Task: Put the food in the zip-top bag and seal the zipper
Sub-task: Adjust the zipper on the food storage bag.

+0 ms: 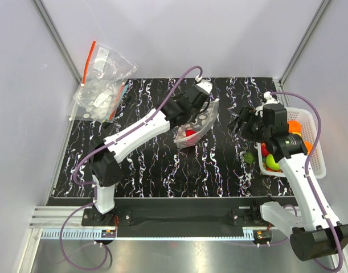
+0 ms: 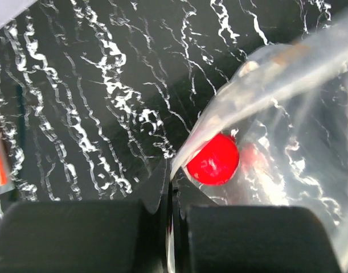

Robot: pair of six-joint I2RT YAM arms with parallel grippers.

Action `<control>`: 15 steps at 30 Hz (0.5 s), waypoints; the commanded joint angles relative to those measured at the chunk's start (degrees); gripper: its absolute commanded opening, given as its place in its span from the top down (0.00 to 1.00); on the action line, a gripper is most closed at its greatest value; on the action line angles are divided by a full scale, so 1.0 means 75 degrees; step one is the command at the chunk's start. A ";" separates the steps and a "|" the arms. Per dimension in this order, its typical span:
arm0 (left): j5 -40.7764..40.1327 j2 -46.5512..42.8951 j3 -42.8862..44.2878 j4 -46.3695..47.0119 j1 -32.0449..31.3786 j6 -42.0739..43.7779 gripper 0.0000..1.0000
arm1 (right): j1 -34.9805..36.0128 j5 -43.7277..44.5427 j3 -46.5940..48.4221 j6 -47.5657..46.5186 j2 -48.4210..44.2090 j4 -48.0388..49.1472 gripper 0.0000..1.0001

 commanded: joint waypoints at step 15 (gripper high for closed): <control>0.0355 -0.0648 -0.0562 0.1402 -0.0204 0.0771 1.00 | -0.3250 -0.0086 -0.0151 0.0119 0.1309 0.1361 0.17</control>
